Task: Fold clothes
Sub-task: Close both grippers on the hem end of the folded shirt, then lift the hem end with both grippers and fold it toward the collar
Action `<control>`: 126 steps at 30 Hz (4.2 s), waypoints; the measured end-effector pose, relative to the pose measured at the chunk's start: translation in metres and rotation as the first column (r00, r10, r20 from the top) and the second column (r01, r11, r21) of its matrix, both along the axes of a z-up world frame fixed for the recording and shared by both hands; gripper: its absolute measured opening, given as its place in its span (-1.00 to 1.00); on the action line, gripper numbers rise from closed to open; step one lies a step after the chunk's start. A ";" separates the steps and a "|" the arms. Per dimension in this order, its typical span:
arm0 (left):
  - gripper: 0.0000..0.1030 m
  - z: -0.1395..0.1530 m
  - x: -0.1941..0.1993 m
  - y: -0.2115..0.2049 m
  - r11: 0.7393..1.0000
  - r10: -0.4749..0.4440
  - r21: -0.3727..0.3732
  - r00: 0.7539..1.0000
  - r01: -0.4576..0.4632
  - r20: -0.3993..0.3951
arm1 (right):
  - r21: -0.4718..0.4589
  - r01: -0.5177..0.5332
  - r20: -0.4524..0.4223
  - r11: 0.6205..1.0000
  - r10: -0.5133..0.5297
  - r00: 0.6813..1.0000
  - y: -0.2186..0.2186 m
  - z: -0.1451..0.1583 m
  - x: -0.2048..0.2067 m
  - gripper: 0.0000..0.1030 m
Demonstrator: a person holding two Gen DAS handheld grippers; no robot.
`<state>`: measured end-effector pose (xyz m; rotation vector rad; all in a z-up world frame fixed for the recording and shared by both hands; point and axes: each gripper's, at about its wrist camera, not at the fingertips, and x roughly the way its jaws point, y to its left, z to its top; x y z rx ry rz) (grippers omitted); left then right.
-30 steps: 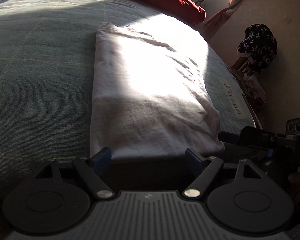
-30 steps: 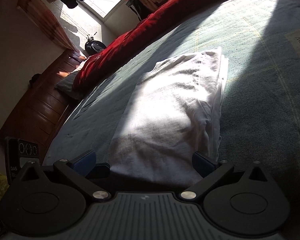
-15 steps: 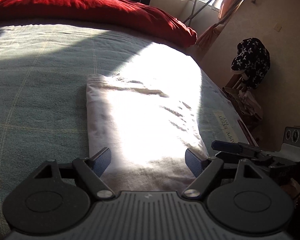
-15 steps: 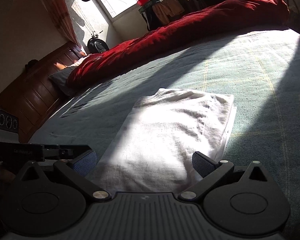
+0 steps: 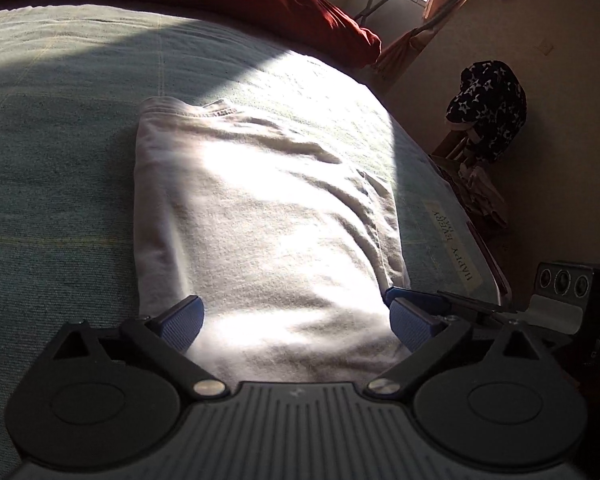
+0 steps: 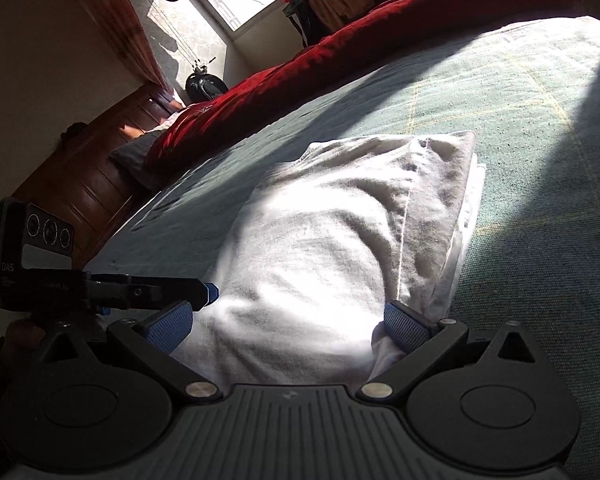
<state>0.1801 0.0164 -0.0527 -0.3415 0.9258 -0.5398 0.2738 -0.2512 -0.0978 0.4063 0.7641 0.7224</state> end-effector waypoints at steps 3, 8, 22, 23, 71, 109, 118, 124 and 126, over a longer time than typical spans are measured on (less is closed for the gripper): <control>0.99 0.005 0.000 0.000 1.000 -0.002 0.003 1.000 0.002 0.009 | -0.009 -0.008 0.013 1.000 0.008 1.000 0.002 0.000 -0.001 1.00; 0.99 0.019 -0.003 0.003 1.000 0.000 0.022 0.999 -0.001 0.033 | 0.009 0.003 -0.005 1.000 -0.003 1.000 -0.001 0.006 -0.001 1.00; 0.98 0.036 0.008 0.015 0.995 0.049 0.086 0.998 -0.051 0.025 | -0.097 0.123 -0.006 0.988 -0.124 0.992 -0.012 0.033 -0.007 1.00; 0.98 0.035 0.009 0.016 0.995 0.050 0.086 0.998 -0.052 0.023 | -0.101 0.124 -0.007 0.987 -0.125 0.992 -0.013 0.033 -0.007 1.00; 0.99 -0.036 0.091 0.045 0.938 -0.039 -0.340 0.961 -0.059 -0.274 | 0.320 0.191 -0.475 0.928 -0.018 0.880 -0.026 -0.024 0.090 1.00; 0.98 0.015 0.049 0.093 0.916 -0.009 -0.397 0.988 -0.055 -0.157 | 0.430 0.052 -0.345 0.901 0.111 0.932 0.026 0.022 0.072 1.00; 0.98 0.037 0.020 0.170 0.913 0.083 -0.388 0.989 -0.124 -0.121 | 0.371 -0.084 -0.293 0.925 0.202 0.935 0.107 0.050 0.063 1.00; 0.98 0.048 0.002 0.240 0.905 0.162 -0.379 0.981 -0.192 -0.111 | 0.367 -0.169 -0.269 0.915 0.279 0.922 0.175 0.063 0.062 1.00; 0.98 0.052 -0.001 0.263 0.902 0.189 -0.372 0.976 -0.217 -0.110 | 0.371 -0.196 -0.264 0.908 0.306 0.915 0.201 0.065 0.064 1.00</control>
